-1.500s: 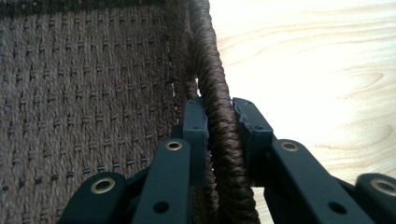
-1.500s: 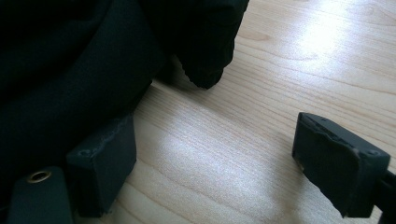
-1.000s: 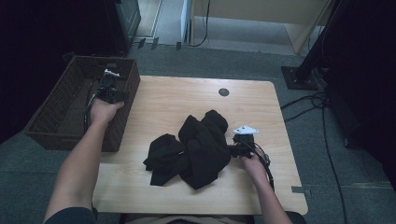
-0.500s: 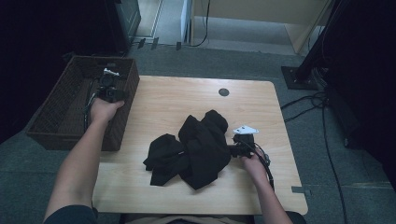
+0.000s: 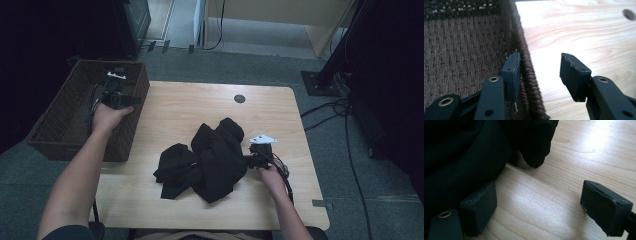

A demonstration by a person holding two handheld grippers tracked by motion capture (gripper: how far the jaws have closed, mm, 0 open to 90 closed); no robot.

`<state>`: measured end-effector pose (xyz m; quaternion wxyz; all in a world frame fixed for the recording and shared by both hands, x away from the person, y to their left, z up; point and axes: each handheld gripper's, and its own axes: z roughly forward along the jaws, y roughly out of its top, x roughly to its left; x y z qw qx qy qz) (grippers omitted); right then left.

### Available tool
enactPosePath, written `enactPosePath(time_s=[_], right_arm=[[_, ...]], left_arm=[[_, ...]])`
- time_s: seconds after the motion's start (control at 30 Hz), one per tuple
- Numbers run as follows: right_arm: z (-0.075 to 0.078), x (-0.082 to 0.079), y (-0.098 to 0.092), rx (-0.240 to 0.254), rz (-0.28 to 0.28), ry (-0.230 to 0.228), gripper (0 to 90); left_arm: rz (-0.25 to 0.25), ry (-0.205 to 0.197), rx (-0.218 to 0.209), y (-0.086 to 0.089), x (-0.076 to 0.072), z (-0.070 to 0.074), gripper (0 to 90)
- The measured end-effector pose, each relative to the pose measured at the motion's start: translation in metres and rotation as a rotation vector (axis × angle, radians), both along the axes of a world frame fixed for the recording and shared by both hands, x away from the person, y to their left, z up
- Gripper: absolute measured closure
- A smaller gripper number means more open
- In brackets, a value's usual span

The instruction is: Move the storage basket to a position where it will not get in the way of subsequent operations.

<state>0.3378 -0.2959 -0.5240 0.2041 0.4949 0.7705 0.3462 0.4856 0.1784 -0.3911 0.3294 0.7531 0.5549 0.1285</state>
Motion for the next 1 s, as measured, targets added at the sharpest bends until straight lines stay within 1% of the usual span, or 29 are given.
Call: enactPosePath(time_s=[0.07, 0.1, 0.17, 0.27, 0.33, 0.4, 0.47, 0.5, 0.57, 0.63, 0.7, 0.73, 0.87, 0.9, 0.93, 1.0], right_arm=[[0.0, 0.0, 0.0, 0.0, 0.001, 0.0, 13.8], [0.0, 0.0, 0.0, -0.001, 0.002, 0.001, 13.8], [0.0, 0.0, 0.0, -0.001, 0.003, 0.002, 13.8], [0.001, 0.0, -0.001, -0.001, 0.0, 0.005, 13.8], [0.001, 0.0, -0.001, -0.001, -0.002, 0.01, 13.9], [0.001, 0.0, -0.001, -0.002, -0.003, 0.013, 14.0], [0.002, -0.001, -0.002, -0.006, -0.005, 0.019, 14.1], [0.003, -0.001, -0.003, -0.011, -0.005, 0.028, 14.5], [0.005, -0.002, -0.005, -0.021, -0.006, 0.023, 14.7], [0.009, -0.003, -0.007, -0.007, -0.013, 0.016, 14.6], [0.011, -0.004, -0.01, 0.012, -0.012, 0.021, 14.6], [0.012, -0.005, -0.01, 0.015, -0.011, 0.021, 14.6], [0.015, -0.007, -0.013, 0.0, -0.009, 0.027, 14.6], [0.017, -0.008, -0.014, -0.005, -0.004, 0.032, 14.6], [0.02, -0.009, -0.015, -0.01, -0.002, 0.026, 14.5], [0.025, -0.011, -0.018, 0.005, 0.005, 0.021, 14.0]], left_arm=[[-0.016, -0.015, 0.021, -0.003, -0.004, 0.007, 49.0], [-0.027, -0.022, 0.024, -0.004, -0.005, 0.01, 47.7], [-0.051, -0.03, 0.002, -0.007, -0.01, 0.016, 48.0], [-0.082, -0.046, 0.005, -0.014, -0.015, 0.021, 47.7], [-0.105, -0.046, 0.019, -0.019, -0.018, 0.021, 47.1], [-0.136, -0.045, 0.023, -0.025, -0.022, 0.022, 46.6], [-0.157, -0.051, 0.017, -0.03, -0.026, 0.022, 46.3], [-0.168, -0.056, 0.008, -0.033, -0.029, 0.022, 46.0], [-0.194, -0.056, -0.002, -0.039, -0.032, 0.021, 45.4], [-0.216, -0.061, -0.008, -0.047, -0.037, 0.021, 45.0], [-0.239, -0.069, -0.02, -0.055, -0.042, 0.02, 44.8], [-0.252, -0.071, -0.019, -0.06, -0.045, 0.02, 44.7], [-0.314, -0.08, -0.01, -0.078, -0.057, 0.015, 43.8], [-0.324, -0.083, -0.024, -0.083, -0.061, 0.013, 43.8], [-0.335, -0.081, -0.037, -0.087, -0.064, 0.011, 43.7], [-0.364, -0.076, -0.048, -0.096, -0.071, 0.004, 43.5]])
